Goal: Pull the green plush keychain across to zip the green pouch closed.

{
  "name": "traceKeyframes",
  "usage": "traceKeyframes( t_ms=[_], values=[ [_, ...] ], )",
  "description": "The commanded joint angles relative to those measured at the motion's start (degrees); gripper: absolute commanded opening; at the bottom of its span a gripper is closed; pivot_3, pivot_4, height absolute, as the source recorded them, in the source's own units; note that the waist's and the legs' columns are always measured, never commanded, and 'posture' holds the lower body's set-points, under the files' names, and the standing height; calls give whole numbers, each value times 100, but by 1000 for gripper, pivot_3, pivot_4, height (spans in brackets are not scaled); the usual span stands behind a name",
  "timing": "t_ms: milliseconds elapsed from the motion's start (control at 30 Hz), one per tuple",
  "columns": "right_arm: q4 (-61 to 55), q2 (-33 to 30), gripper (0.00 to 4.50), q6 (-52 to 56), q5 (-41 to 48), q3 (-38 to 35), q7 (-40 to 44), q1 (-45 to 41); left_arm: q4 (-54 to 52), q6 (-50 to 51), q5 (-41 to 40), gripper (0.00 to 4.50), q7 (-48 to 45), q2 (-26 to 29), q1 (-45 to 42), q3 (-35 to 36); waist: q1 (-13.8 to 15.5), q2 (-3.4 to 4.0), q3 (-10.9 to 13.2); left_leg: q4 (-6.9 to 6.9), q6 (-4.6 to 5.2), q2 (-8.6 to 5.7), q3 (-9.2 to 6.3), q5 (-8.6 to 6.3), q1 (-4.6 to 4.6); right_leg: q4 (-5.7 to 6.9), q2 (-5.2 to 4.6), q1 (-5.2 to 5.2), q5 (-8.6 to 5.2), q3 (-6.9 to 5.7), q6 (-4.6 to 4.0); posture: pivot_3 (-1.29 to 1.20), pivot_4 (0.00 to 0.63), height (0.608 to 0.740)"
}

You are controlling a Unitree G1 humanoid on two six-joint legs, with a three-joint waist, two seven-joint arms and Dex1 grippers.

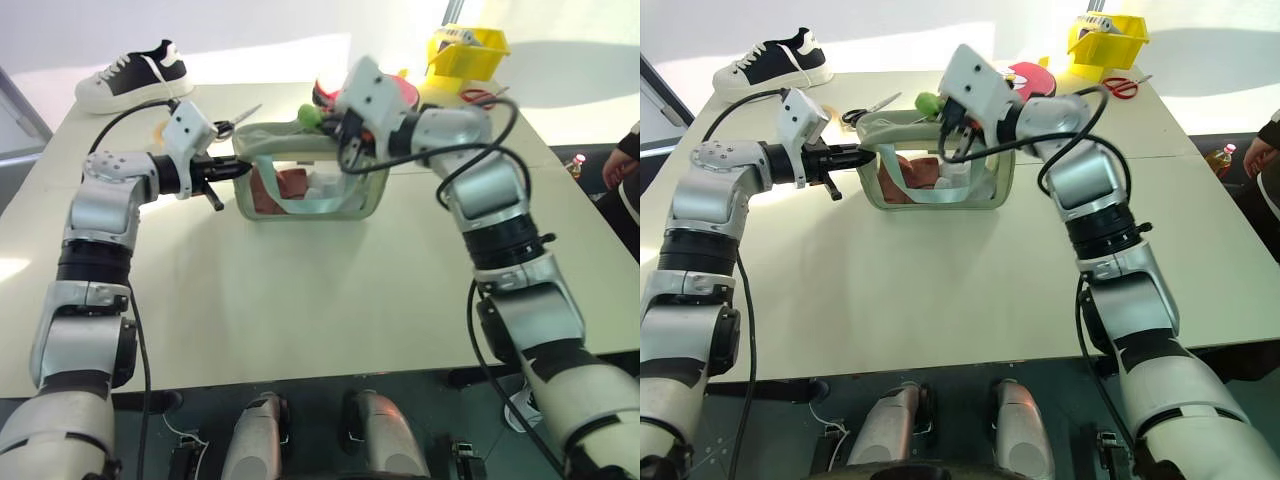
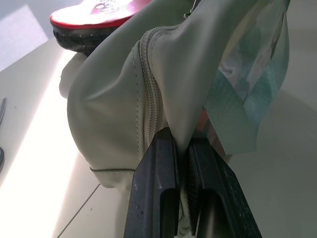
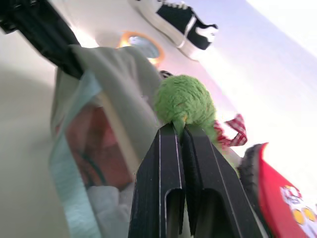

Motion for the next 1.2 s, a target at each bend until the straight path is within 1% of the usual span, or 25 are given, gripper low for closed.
traceKeyframes(
  t_ms=[33, 167, 267, 367, 467, 600, 633, 800, 867, 900, 933, 1033, 1133, 1200],
  values=[
    [171, -363, 40, -138, -125, -411, -399, -217, -116, -114, -47, 0, 5, 15, -136, 94, 0, 0, 0, 0, 0, 0, 0, 0, 1, 0, 0, 1, 0, 0, 0, 0, 150, 740],
    [745, -1055, 40, -901, -806, -133, -746, 115, -98, -151, -11, 0, 16, 16, -129, 93, 12, -1, 0, 0, 0, -2, 0, 0, 0, -3, -2, 2, 0, 0, 0, 0, 150, 740],
    [1303, -1682, 40, -1779, -1879, 468, -1371, 397, -119, -126, -18, 0, 5, 30, -122, 97, -4, 0, 0, -1, 2, -3, 3, -2, 0, -5, -4, 0, -1, 1, 0, 0, 150, 740],
    [1771, -1863, 40, -2227, -2399, 775, -1871, 664, -141, -99, -20, 0, -10, 41, -126, 89, -27, 0, 0, -2, 2, -4, 6, -1, 1, -5, -4, -3, -1, 1, 1, 0, 150, 740],
    [1953, -1616, 40, -2371, -2504, 879, -2138, 1115, -135, -87, -17, 0, -20, 41, -145, 81, -60, 0, 0, -3, 0, -4, 10, 0, 5, -4, 0, -3, -1, 3, 1, 0, 150, 740],
    [1871, -762, 40, -2171, -2045, 786, -2008, 1817, -88, -91, -2, 0, -23, 22, -185, 62, -59, -1, -1, -4, -22, -1, 11, 13, 10, -3, 7, 3, -1, 4, 1, 0, 150, 740],
    [1894, -548, 40, -2089, -1933, 744, -1969, 1914, -83, -88, 0, 0, -21, 11, -193, 56, -57, -1, -1, -4, -41, -1, 11, 25, 9, -2, 8, 2, -1, 4, 1, 0, 150, 740],
    [2147, 324, 40, -1753, -1506, 554, -1797, 2052, -91, -67, -1, 0, -18, -39, -216, 35, -59, -11, -6, -2, -41, 0, 5, 25, 14, -3, 10, 13, -1, 4, 2, 0, 150, 740],
    [2042, 464, 40, -1650, -1427, 495, -1673, 2057, -111, -59, -1, 0, -11, -38, -210, 42, -63, -10, -7, -2, -35, 2, 1, 21, 15, -3, 13, 14, -1, 5, 1, 0, 150, 740],
    [1927, 492, 40, -1562, -1347, 431, -1577, 2043, -116, -58, -2, 0, -14, -26, -206, 48, -66, -11, -7, -2, -11, 2, -1, 7, 15, -3, 14, 14, -1, 5, 1, 0, 150, 740],
    [1808, 503, 40, -1473, -1244, 354, -1469, 2032, -126, -54, -3, 0, -14, -16, -199, 55, -69, -11, -7, -2, -8, 3, -2, 6, 16, -2, 14, 15, -1, 5, 0, 0, 150, 740],
    [1323, 364, 944, -958, -827, 44, -946, 1954, -161, -39, -9, 0, -14, 20, -168, 74, -82, -11, -7, -2, -8, 4, -4, 5, 15, -1, 14, 13, -1, 5, 0, 0, 150, 740],
    [914, 87, 2335, -621, -694, -133, -670, 1830, -193, 15, -46, 0, -28, 58, -151, 95, -67, -8, -6, -2, -7, 3, -5, 5, 13, -1, 14, 11, -1, 6, 0, 0, 150, 740],
    [268, -444, 3375, -146, -388, -351, -24, 1810, -196, 202, -240, 760, 56, 63, -241, 322, -34, -1, 0, -2, -7, 3, -5, 5, 12, -1, 13, 9, -1, 6, 0, 0, 150, 740]
  ],
)
